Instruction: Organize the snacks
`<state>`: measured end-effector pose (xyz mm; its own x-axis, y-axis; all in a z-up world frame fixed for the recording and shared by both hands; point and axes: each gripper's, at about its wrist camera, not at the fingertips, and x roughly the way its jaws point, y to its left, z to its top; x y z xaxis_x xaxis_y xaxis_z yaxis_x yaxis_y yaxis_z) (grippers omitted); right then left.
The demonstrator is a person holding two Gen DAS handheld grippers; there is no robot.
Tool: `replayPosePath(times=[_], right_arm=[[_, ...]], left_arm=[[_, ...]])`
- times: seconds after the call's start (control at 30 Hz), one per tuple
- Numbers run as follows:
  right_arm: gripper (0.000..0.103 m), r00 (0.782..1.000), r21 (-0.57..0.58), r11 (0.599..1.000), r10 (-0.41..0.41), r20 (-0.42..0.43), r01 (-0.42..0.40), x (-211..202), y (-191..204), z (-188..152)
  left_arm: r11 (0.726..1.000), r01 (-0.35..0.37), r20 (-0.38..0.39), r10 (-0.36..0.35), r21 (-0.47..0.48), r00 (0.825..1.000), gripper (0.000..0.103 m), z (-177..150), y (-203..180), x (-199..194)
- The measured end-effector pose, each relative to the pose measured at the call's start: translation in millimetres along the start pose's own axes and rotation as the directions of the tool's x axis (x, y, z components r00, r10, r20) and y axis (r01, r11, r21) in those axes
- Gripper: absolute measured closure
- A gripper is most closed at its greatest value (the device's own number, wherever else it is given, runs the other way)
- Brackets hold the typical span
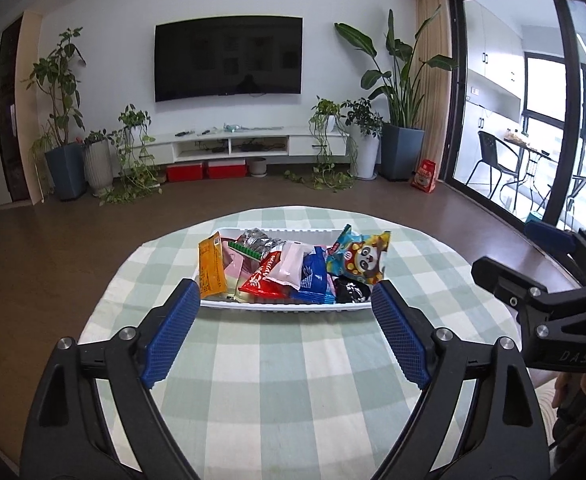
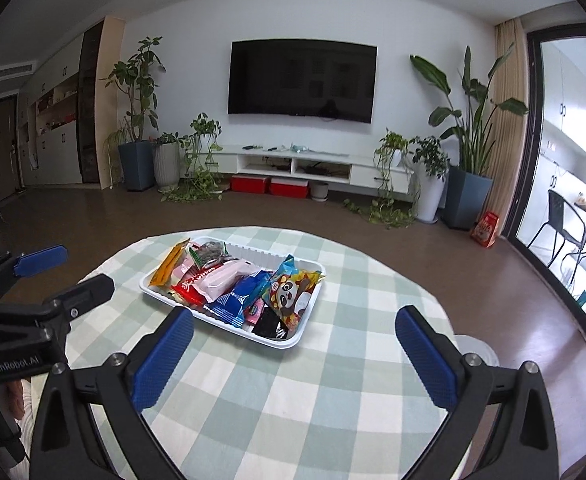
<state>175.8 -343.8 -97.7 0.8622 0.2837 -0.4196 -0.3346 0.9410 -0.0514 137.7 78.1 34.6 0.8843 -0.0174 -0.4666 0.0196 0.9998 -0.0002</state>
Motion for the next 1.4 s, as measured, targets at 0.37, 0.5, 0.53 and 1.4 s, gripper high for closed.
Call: replayPosePath(times=[0.37,0.5,0.53,1.4], right_arm=[[0.0,0.997,-0.02,0.999,-0.026,0.076,0.027,-67.4,13.9,-5.0],[0.0,0.995,-0.014,0.999,-0.034,0.089,0.035,-81.0,14.3,-9.6],[0.0,0.995,-0.015,0.999,-0.039,0.092,0.041,-85.4,15.1,-11.4],[0.0,0.99,-0.003,0.999,-0.052,0.132,0.053,-116.8,16.4,-21.8]], left_arm=[[0.999,-0.022,0.067,0.02,0.034,0.998,0.01,-13.2,-22.5,-73.4],[0.999,-0.026,0.074,0.023,0.045,0.997,0.01,-16.7,-27.8,-83.5],[0.999,-0.028,0.079,0.025,0.046,0.997,0.01,-18.3,-29.6,-88.5],[0.998,-0.032,0.089,0.027,0.059,0.996,0.01,-26.9,-35.1,-112.1]])
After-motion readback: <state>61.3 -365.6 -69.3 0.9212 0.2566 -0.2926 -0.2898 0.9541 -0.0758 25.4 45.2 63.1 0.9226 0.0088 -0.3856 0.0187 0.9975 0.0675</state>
